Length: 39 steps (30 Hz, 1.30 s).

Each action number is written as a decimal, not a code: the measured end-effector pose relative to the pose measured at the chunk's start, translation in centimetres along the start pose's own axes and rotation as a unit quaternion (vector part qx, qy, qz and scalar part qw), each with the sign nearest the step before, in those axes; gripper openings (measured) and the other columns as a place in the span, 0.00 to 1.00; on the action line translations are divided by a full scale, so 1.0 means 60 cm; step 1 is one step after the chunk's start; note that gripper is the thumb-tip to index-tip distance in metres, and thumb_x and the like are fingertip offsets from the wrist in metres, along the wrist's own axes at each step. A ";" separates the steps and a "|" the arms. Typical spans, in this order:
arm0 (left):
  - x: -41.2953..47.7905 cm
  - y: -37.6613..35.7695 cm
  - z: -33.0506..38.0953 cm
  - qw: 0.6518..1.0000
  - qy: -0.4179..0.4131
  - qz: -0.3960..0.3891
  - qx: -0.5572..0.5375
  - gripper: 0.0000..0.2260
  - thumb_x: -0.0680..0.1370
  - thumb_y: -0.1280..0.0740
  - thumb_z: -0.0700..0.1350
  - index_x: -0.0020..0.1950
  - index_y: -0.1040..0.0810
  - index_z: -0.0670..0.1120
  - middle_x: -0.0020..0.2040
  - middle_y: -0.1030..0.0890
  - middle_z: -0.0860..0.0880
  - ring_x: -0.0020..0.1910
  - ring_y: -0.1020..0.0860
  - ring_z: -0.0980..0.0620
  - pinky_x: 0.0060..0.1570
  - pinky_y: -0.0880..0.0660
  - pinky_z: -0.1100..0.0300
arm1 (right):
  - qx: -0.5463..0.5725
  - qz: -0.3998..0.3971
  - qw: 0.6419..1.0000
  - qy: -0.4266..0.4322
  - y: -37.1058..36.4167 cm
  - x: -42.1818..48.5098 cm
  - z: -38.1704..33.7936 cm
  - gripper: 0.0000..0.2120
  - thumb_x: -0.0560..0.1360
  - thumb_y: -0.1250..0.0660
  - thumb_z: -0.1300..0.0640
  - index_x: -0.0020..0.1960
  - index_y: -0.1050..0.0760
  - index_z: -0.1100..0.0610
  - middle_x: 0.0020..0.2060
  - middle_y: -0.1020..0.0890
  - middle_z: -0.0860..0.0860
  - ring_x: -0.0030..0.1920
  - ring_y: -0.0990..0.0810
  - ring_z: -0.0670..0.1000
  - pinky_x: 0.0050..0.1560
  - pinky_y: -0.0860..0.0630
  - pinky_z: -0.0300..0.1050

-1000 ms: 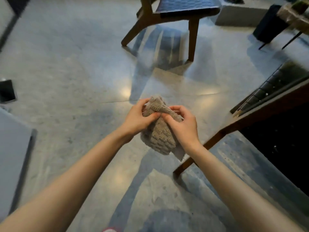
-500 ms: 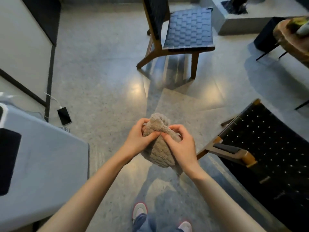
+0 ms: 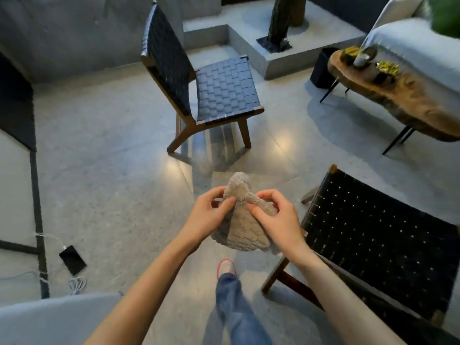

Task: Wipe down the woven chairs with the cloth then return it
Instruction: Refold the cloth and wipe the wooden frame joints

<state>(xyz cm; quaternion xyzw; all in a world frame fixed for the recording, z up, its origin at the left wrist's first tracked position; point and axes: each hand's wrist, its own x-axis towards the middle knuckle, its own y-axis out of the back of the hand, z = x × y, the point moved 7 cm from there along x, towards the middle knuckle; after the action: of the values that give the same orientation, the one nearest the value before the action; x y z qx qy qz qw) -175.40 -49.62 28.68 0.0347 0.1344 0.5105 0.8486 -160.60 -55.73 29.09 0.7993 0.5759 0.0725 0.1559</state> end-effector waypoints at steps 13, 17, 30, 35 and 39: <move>0.398 -0.022 0.194 0.982 -0.054 -0.167 0.075 0.07 0.79 0.36 0.46 0.54 0.23 0.57 0.49 0.20 0.59 0.48 0.23 0.68 0.43 0.27 0.74 | 0.116 0.085 0.987 -0.073 0.114 0.328 -0.034 0.06 0.79 0.36 0.51 0.46 0.22 0.51 0.38 0.18 0.41 0.42 0.21 0.38 0.41 0.27 0.30; 0.490 -0.076 0.242 0.957 -0.095 -0.245 0.122 0.10 0.79 0.36 0.45 0.59 0.23 0.50 0.52 0.20 0.56 0.52 0.22 0.61 0.53 0.26 0.64 | 0.115 0.167 0.975 -0.092 0.178 0.383 -0.027 0.05 0.79 0.37 0.57 0.48 0.23 0.50 0.42 0.17 0.45 0.47 0.20 0.44 0.47 0.25 0.35; 0.693 -0.331 0.311 0.723 -0.317 -0.521 0.324 0.04 0.77 0.32 0.44 0.51 0.22 0.49 0.47 0.18 0.52 0.43 0.20 0.55 0.41 0.25 0.65 | -0.130 0.410 0.870 -0.240 0.326 0.402 0.016 0.08 0.72 0.28 0.51 0.49 0.23 0.51 0.47 0.23 0.43 0.50 0.24 0.43 0.47 0.22 0.45; 0.676 -0.443 0.313 0.579 -0.423 -0.583 0.382 0.07 0.76 0.32 0.50 0.53 0.21 0.52 0.47 0.19 0.53 0.41 0.23 0.56 0.39 0.27 0.65 | -0.209 0.493 0.771 -0.345 0.345 0.315 0.033 0.09 0.69 0.27 0.46 0.44 0.23 0.48 0.51 0.25 0.37 0.49 0.31 0.38 0.48 0.29 0.40; 0.617 -0.552 0.292 0.516 -0.424 -0.639 0.381 0.03 0.77 0.33 0.51 0.49 0.25 0.53 0.43 0.23 0.57 0.36 0.26 0.59 0.33 0.31 0.69 | -0.112 0.563 0.701 -0.423 0.352 0.227 0.066 0.09 0.70 0.29 0.46 0.41 0.29 0.46 0.34 0.22 0.44 0.36 0.22 0.44 0.38 0.23 0.49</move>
<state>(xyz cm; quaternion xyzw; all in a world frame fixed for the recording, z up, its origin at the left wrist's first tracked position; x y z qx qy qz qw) -125.97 -31.60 31.91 0.4721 -0.0739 -0.3445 0.8080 -136.03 -49.64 31.50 0.8977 -0.1208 -0.1350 0.4016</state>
